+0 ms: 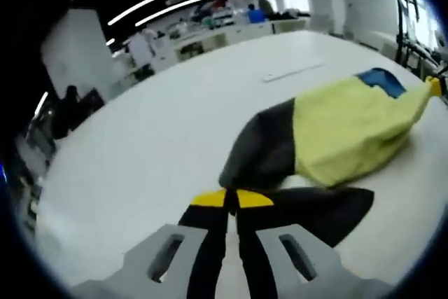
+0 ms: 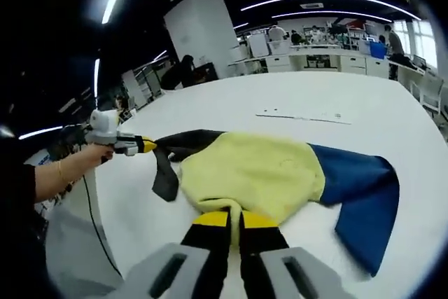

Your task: Fold the garment on the visible template until the final outline fits inside the template.

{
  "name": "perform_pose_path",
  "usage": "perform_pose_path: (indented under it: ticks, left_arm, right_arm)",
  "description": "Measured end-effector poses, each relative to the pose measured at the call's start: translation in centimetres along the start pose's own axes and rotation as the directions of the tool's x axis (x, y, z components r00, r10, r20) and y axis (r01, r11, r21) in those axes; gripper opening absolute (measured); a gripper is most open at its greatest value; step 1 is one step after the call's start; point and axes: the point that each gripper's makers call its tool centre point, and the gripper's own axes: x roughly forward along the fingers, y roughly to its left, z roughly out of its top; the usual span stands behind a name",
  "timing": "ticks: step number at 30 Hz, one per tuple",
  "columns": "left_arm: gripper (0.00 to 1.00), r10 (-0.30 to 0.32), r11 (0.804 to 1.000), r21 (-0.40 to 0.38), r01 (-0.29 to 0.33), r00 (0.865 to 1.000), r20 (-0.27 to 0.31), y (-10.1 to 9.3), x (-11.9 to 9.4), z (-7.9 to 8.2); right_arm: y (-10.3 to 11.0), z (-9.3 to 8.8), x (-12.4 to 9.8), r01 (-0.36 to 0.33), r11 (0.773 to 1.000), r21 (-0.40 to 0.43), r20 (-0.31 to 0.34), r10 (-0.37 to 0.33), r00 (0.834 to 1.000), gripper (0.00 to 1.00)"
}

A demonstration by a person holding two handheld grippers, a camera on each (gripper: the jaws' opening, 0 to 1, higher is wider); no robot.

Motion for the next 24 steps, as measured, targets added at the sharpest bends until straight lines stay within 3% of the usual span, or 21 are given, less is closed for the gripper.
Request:
perform_pose_path:
  ticks: [4, 8, 11, 13, 16, 20, 24]
  left_arm:
    - [0.21, 0.006, 0.999, 0.036, -0.006, 1.0, 0.009, -0.3, -0.2, 0.2]
    - [0.22, -0.016, 0.999, 0.049, 0.014, 0.999, 0.03, -1.2, -0.8, 0.7]
    - [0.23, -0.071, 0.997, 0.025, 0.07, 0.996, 0.056, -3.2, -1.6, 1.3]
    - [0.22, -0.133, 0.991, 0.03, 0.131, 0.988, 0.082, -5.4, -2.3, 1.9]
    - [0.19, -0.18, 0.983, 0.059, 0.174, 0.979, 0.099, -7.3, -3.2, 2.3]
    - [0.13, -0.278, 0.96, 0.066, 0.271, 0.949, 0.146, -11.1, -4.4, 3.3]
    - [0.12, -0.339, 0.94, 0.087, 0.329, 0.927, 0.164, -14.2, -4.8, 4.0]
  right_arm:
    - [0.1, 0.0, 0.1, -0.007, 1.0, -0.008, -0.006, 0.007, 1.0, 0.0]
    - [0.1, 0.1, 0.1, -0.007, 1.0, -0.01, -0.008, 0.007, 1.0, 0.0]
    - [0.2, 0.2, 0.0, -0.006, 1.0, -0.009, -0.009, 0.006, 1.0, 0.0]
    - [0.2, 0.3, 0.0, -0.005, 1.0, -0.01, -0.009, 0.005, 1.0, 0.0]
    - [0.1, 0.6, 0.0, -0.003, 1.0, -0.011, -0.001, 0.003, 1.0, 0.0]
    - [-0.6, 1.5, 0.7, 0.011, 1.0, -0.002, 0.017, -0.011, 1.0, 0.0]
    - [-1.7, 2.9, 1.6, 0.03, 0.999, 0.02, 0.038, -0.031, 0.999, 0.0]
